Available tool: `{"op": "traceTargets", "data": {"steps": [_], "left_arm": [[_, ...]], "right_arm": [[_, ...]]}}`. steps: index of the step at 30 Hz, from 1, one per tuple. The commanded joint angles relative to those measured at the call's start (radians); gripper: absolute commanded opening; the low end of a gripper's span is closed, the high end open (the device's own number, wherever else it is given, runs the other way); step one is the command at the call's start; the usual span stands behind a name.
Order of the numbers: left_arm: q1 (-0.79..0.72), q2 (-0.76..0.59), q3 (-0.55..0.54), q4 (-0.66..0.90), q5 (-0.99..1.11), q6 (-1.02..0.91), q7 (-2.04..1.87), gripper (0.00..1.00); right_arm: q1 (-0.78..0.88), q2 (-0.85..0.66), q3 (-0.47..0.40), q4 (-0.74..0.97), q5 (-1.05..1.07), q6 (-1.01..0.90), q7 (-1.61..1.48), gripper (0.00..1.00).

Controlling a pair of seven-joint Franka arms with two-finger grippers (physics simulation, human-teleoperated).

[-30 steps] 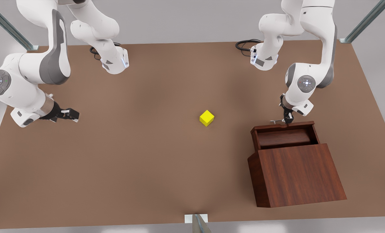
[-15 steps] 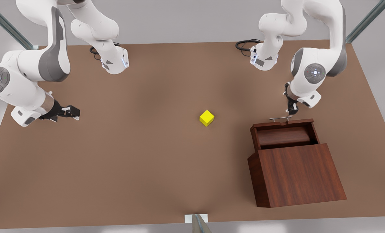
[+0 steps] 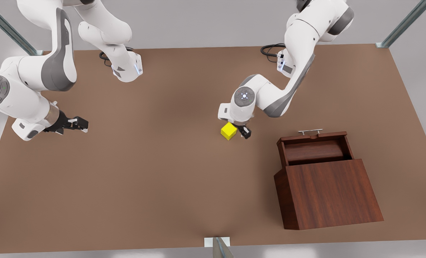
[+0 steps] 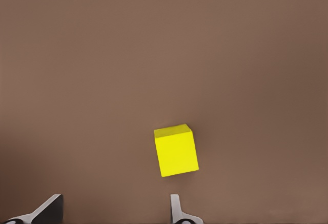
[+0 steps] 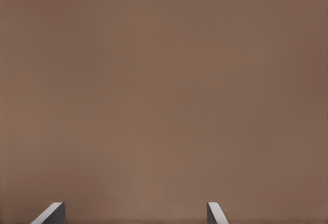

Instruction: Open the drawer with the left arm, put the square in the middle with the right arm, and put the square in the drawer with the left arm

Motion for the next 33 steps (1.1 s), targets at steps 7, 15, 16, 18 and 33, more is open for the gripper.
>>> {"op": "traceTargets", "data": {"steps": [7, 15, 16, 18, 33], "left_arm": [[-0.024, 0.032, 0.003, -0.071, 0.02, 0.1, -0.142, 1.0], [-0.067, 0.107, 0.035, -0.069, 0.026, 0.128, -0.214, 1.0], [-0.07, 0.109, 0.035, -0.071, 0.026, 0.129, -0.214, 1.0], [-0.085, 0.117, 0.037, -0.069, 0.024, 0.129, -0.214, 1.0], [-0.107, 0.183, 0.058, -0.1, 0.027, 0.221, -0.217, 1.0]], "right_arm": [[0.001, 0.017, -0.001, 0.018, 0.0, -0.002, -0.002, 1.0], [0.001, 0.02, 0.0, 0.028, 0.002, -0.002, -0.002, 1.0], [0.001, 0.02, 0.0, 0.028, 0.002, -0.002, -0.002, 1.0], [0.001, 0.02, 0.0, 0.028, 0.002, -0.002, -0.002, 1.0], [-0.001, 0.028, -0.001, 0.035, 0.003, -0.011, -0.002, 1.0]]}}
